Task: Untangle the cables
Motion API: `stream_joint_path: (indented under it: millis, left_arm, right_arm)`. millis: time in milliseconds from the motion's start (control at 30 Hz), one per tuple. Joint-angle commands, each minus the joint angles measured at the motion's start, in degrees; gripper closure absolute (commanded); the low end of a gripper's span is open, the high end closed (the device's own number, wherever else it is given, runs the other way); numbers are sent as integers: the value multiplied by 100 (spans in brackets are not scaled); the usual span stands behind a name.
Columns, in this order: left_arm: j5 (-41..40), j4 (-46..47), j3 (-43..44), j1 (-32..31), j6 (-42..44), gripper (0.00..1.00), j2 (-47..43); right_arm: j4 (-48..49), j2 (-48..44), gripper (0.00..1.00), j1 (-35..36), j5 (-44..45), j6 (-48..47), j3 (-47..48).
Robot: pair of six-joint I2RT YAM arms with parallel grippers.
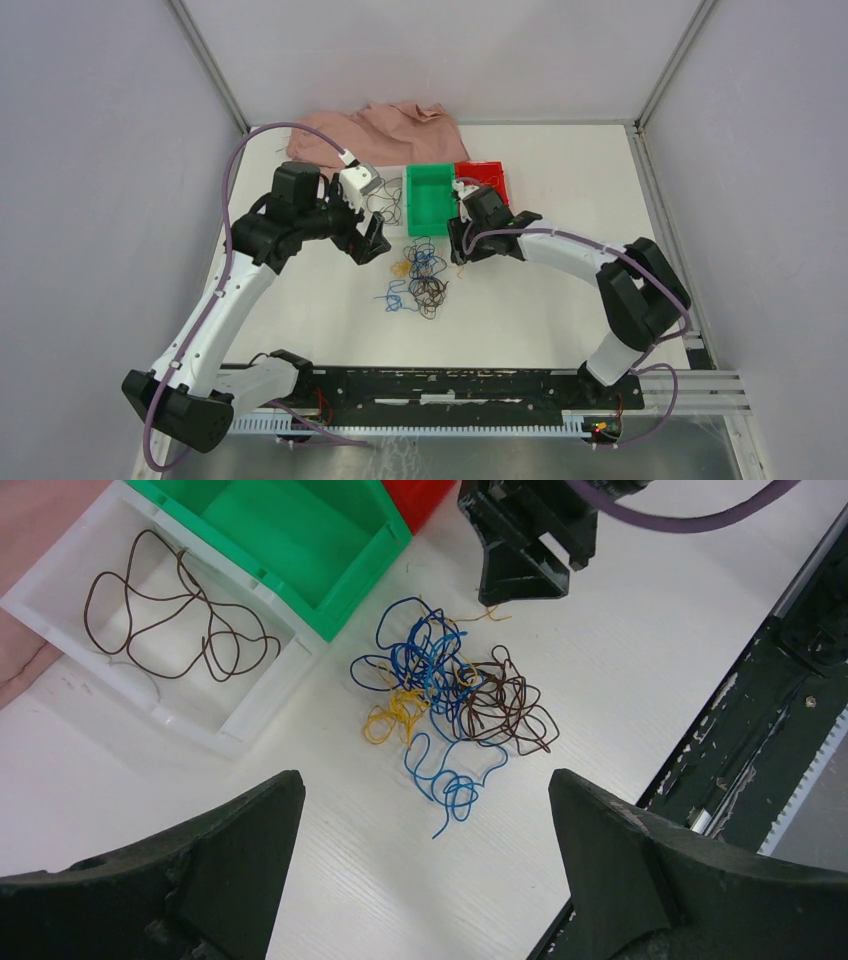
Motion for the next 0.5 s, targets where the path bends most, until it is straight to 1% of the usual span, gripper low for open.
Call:
stream_joint_path:
  millis: [0, 100, 167, 233, 300, 467]
  left_arm:
    - [156, 73, 155, 34, 191, 1, -142]
    - [146, 73, 175, 29, 183, 1, -155]
    - [139, 70, 185, 30, 178, 1, -153]
    - [150, 74, 206, 31, 171, 1, -152]
    - [150, 67, 242, 30, 149, 1, -138]
    - [158, 50, 326, 34, 124, 1, -124]
  right_arm:
    - [206, -826, 45, 22, 22, -160, -154]
    - [528, -1007, 43, 48, -637, -837, -362]
    - [566, -968, 43, 65, -1145, -1375, -416]
    - [471, -876, 42, 154, -1321, -1960, -384]
    - [295, -720, 42, 231, -1094, -2405, -235]
    - [-113, -250, 43, 255, -601, -2974, 279]
